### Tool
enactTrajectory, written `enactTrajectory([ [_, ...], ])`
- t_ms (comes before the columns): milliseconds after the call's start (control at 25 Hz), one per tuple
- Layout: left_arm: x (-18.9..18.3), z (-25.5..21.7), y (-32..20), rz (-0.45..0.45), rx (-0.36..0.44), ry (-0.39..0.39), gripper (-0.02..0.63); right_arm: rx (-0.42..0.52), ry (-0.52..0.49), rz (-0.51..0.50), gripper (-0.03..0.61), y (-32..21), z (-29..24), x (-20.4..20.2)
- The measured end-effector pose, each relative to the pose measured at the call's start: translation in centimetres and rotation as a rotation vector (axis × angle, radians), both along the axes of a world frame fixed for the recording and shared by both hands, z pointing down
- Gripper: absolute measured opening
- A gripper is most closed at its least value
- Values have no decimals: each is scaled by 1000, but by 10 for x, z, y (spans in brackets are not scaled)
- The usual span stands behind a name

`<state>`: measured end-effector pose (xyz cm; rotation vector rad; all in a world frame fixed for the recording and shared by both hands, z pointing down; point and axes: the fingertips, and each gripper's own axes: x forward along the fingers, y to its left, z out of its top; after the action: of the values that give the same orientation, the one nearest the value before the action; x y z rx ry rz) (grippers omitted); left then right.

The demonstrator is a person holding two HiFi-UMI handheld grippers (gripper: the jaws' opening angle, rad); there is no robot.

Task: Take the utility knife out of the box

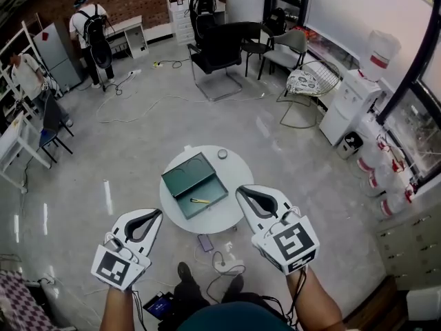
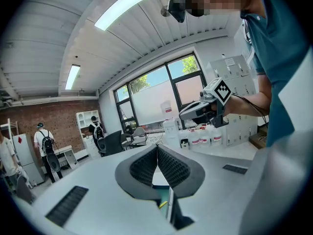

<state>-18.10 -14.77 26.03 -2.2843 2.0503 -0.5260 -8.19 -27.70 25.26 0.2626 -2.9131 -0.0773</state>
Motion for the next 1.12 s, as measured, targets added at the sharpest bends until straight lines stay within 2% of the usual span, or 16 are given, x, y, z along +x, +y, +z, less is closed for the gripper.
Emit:
enactTrajectory([
  [320,-44,41,-42,124,-33,36,20,0,34,123,38,-30,27,-28],
  [560,-73,76,-85,242,-88,18,20,-44,72,214,38,-58,63,-41],
  [840,-79,134,-129,348,-171,-16,21,-67,61,269,38,-87,106,-40],
  [1120,-79,211,-162,423,-279,-43,21,-114,99,331,38,-108,158,-22],
])
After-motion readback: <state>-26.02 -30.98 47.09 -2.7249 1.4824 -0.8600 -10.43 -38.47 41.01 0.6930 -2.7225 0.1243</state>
